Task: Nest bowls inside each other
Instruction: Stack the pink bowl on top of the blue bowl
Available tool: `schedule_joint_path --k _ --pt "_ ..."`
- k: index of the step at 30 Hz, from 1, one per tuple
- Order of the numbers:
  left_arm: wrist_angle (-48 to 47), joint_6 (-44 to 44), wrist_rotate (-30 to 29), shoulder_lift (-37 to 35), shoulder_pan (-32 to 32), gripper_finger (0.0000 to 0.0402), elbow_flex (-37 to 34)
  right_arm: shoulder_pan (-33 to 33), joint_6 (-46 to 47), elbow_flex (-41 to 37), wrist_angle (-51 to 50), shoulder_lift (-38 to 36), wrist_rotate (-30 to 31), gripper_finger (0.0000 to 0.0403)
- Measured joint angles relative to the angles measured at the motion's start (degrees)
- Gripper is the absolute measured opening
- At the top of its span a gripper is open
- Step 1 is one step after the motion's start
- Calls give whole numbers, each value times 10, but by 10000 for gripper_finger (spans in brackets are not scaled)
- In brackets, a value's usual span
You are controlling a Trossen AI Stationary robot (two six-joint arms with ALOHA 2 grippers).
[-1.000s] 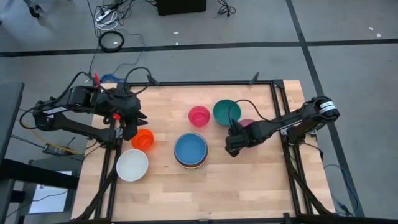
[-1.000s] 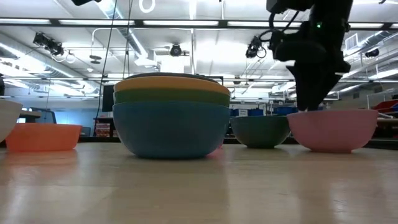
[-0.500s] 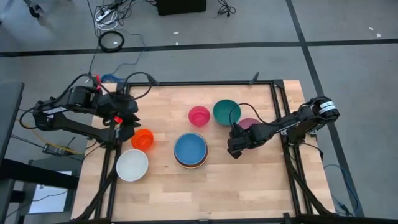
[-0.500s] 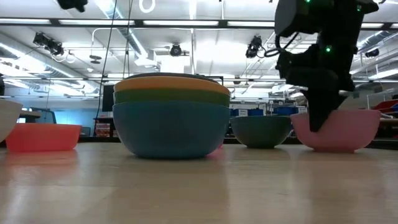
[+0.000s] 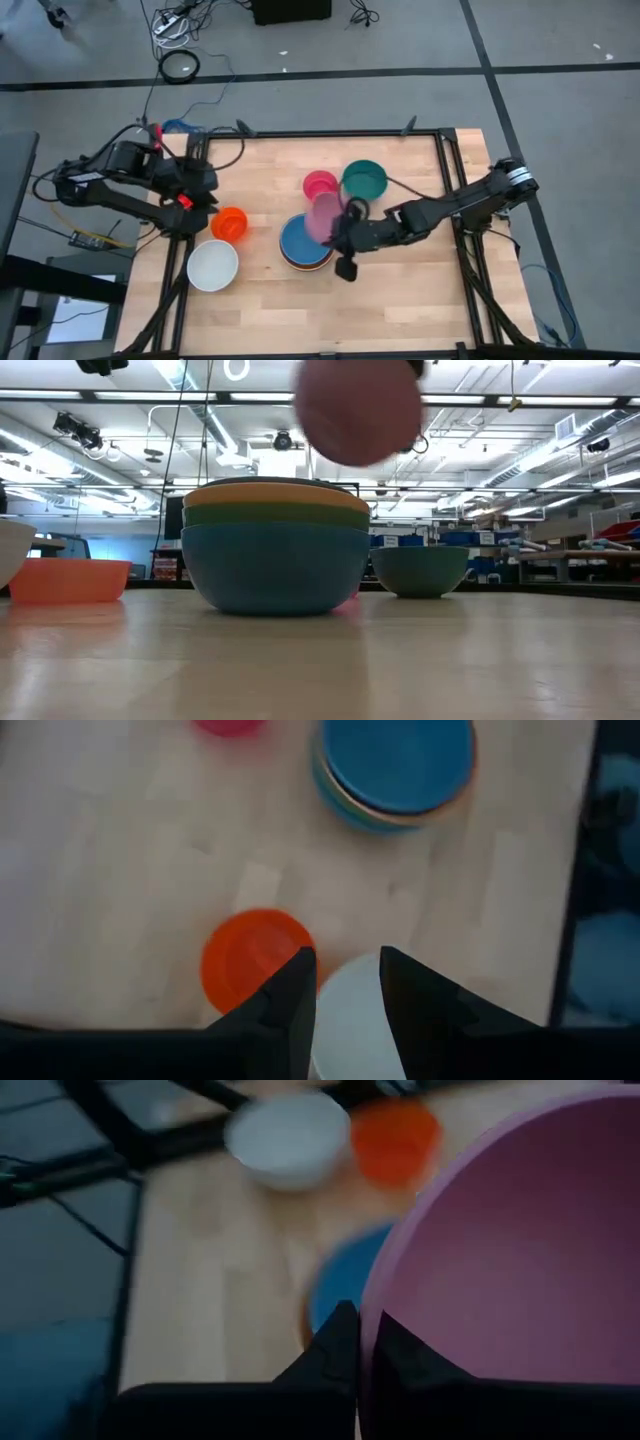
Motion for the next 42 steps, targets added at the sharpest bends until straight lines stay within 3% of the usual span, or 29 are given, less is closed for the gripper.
schedule_joint_path --k 6,12,15,22,27,42 --pt "-36 -44 1 12 -50 122 0 -26 -42 14 35 71 -76 0" --pt "-39 -90 0 12 -91 122 0 -39 -43 16 38 91 -121 4" --pt "-38 -111 -1 12 -108 122 0 -45 -43 16 42 90 -151 27" --pt "-38 -155 -16 12 -144 122 0 -51 -21 16 37 89 -166 113" --pt "-38 -201 -25 16 -178 122 0 -49 -11 16 36 88 -167 147" --pt "-33 -239 -57 79 -261 122 0 -42 7 1 34 88 -146 136"
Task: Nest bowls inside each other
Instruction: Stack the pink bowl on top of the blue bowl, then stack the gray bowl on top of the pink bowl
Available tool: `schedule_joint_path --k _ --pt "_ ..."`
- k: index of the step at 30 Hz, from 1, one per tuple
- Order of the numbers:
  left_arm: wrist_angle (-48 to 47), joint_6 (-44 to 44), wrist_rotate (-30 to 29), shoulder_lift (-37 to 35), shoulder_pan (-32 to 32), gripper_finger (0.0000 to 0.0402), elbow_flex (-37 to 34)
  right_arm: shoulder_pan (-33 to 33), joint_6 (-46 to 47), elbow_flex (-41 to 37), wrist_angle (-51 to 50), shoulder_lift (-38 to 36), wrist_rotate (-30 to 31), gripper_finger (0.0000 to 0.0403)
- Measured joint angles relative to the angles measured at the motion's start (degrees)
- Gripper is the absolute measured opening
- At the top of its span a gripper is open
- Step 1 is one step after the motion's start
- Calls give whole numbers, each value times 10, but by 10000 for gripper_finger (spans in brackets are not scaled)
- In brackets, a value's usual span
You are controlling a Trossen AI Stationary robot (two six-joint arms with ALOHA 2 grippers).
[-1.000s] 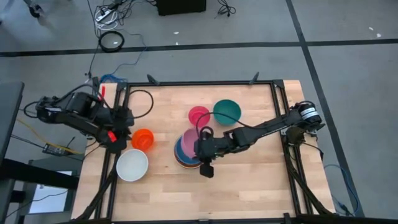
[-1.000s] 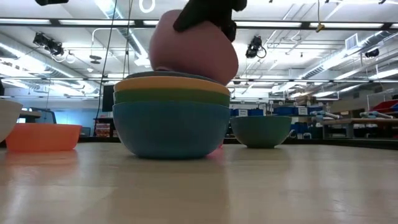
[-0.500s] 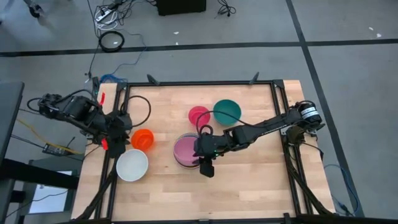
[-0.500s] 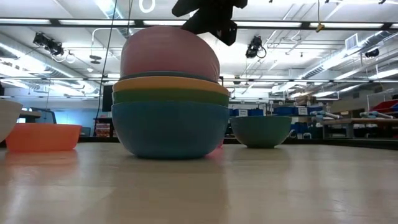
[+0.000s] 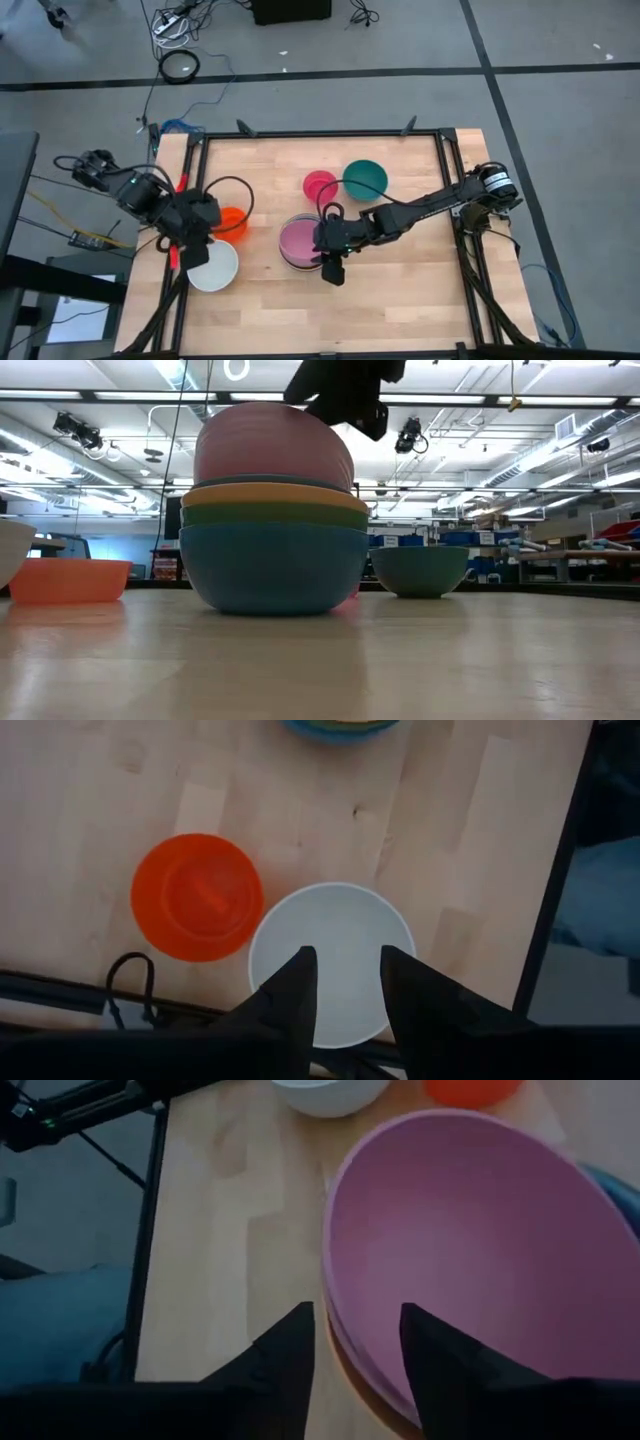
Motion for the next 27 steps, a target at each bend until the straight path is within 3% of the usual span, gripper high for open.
schedule_joint_path --k 11,19,27 --pt "-1 -24 -20 5 -26 122 0 0 40 -58 -1 0 -1 118" --pt "-1 -36 -27 5 -29 122 0 0 28 -58 2 -5 -4 111" --pt "0 -41 -28 5 -29 122 0 12 1 -31 21 -56 14 110"
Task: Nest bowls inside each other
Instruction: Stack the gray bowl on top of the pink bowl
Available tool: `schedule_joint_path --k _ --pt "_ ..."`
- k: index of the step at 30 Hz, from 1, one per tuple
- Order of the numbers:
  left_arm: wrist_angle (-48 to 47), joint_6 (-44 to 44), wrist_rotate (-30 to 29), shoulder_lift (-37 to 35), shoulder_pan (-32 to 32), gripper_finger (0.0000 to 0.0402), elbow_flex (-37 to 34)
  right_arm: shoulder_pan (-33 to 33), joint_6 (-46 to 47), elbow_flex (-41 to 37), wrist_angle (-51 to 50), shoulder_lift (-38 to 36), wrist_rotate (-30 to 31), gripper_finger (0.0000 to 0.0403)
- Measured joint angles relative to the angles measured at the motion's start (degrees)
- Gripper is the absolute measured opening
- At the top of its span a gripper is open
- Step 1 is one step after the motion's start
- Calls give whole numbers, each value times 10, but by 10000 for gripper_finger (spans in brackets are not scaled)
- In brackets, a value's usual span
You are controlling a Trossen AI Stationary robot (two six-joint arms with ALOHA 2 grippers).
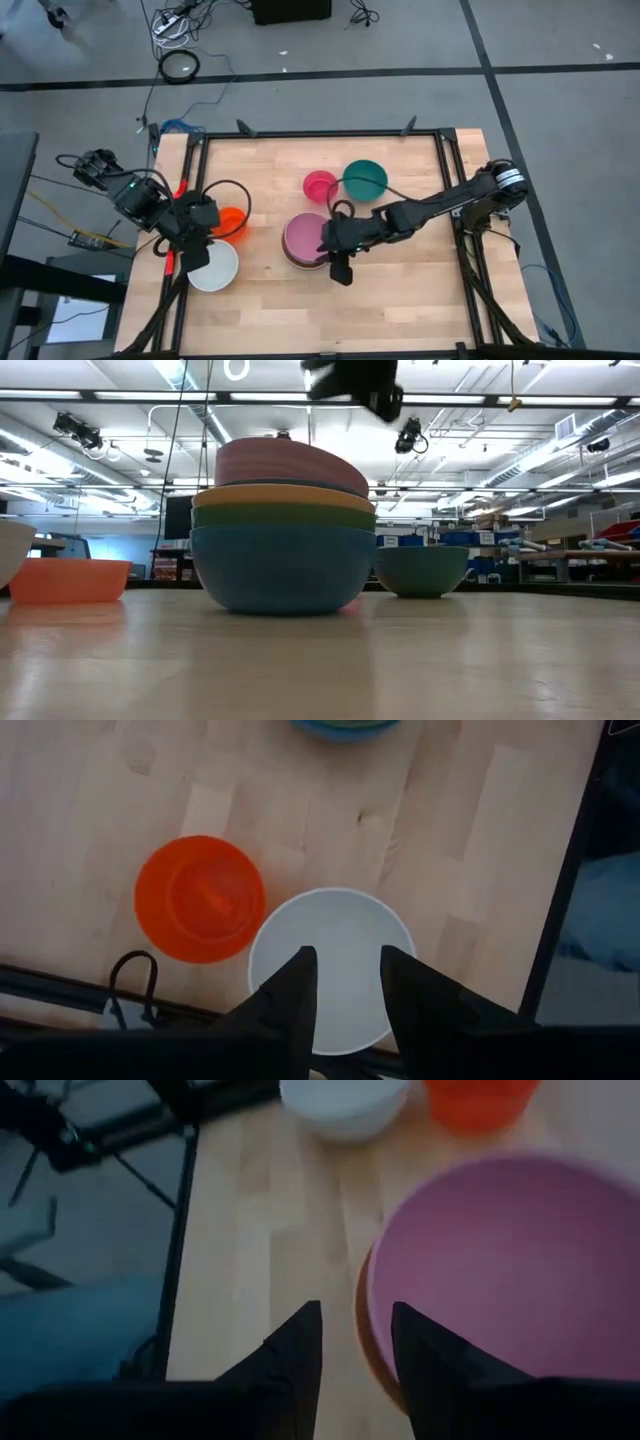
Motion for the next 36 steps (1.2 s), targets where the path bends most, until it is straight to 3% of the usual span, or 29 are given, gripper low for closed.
schedule_joint_path --k 8,12,17,23,36 --pt "11 -16 4 19 -32 122 -33 36 -47 3 -30 -101 147 109" --pt "107 -49 46 27 -70 122 -121 61 -48 3 -63 -153 219 109" --pt "237 -100 54 45 -111 122 -225 87 -39 4 -83 -193 274 109" --pt "339 -113 86 68 -153 122 -280 94 -36 4 -89 -198 288 109" --pt "396 -178 76 87 -170 122 -344 77 -29 3 -109 -172 280 109"
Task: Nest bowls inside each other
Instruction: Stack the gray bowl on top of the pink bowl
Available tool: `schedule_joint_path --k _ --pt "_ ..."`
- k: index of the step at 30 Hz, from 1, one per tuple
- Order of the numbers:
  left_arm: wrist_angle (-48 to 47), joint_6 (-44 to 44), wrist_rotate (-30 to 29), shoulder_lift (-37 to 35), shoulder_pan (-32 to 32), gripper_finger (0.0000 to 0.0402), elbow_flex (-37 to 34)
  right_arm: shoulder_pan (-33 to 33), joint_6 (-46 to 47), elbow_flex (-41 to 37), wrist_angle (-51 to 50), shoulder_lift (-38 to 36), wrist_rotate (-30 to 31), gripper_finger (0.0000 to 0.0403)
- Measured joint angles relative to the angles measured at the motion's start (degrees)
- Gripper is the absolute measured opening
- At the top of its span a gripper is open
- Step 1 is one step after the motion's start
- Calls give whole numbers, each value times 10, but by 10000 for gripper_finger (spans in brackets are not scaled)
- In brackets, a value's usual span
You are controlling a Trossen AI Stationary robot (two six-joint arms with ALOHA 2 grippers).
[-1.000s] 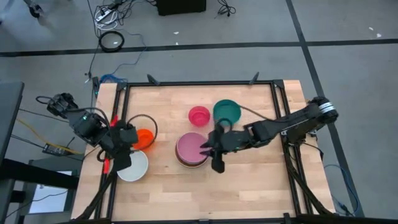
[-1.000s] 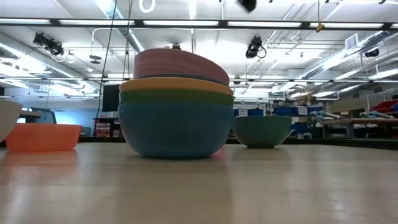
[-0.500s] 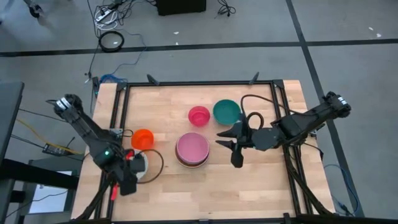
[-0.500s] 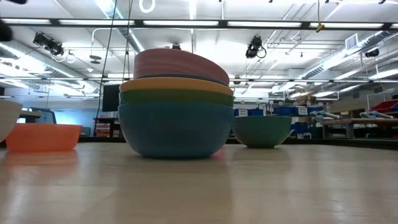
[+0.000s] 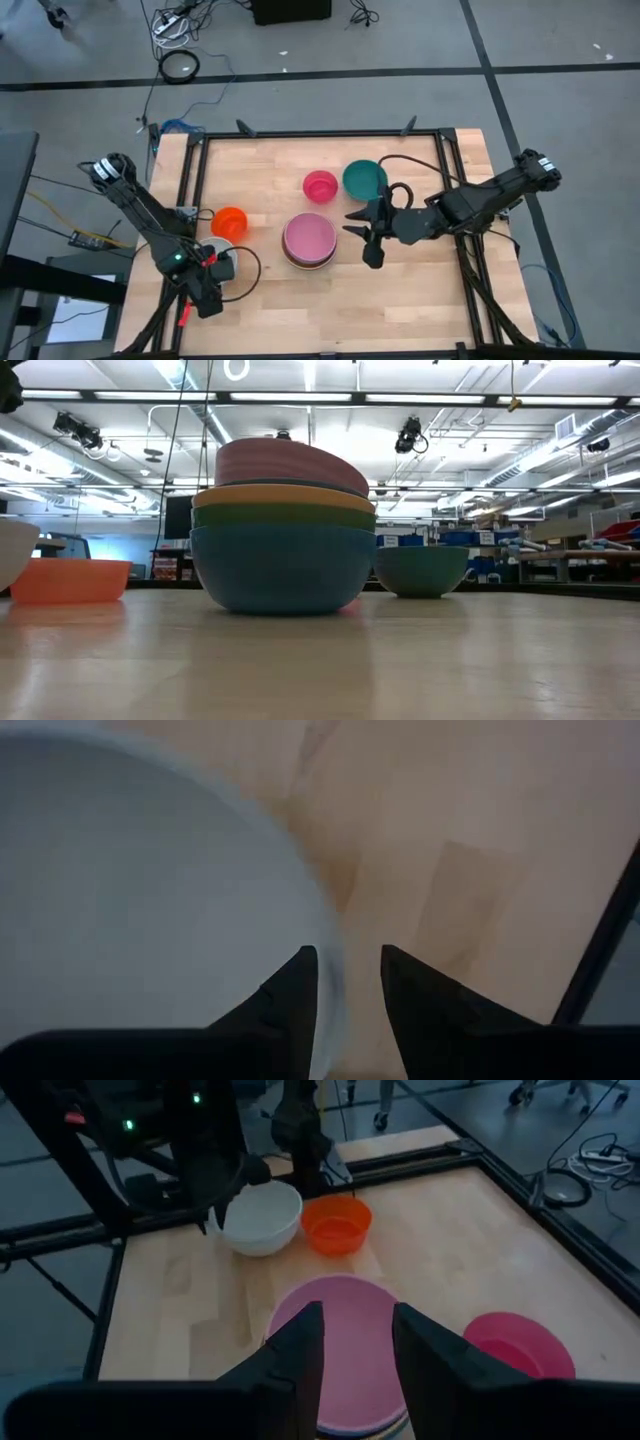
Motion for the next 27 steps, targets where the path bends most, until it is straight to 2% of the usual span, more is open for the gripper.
schedule_joint_path --k 6,13,15,20,27 --pt "7 0 -3 5 0 122 -2 -2 5 0 -6 4 -1 107" --pt "-15 0 -49 16 0 116 -2 -4 8 0 -8 4 -1 107" --pt "-10 0 -51 21 0 97 -8 -4 9 0 -9 4 -1 107" --pt "33 5 -60 23 -2 18 -30 -4 9 0 -9 4 -1 107" --pt "27 58 -62 23 -3 8 3 -5 5 0 -14 4 0 107"
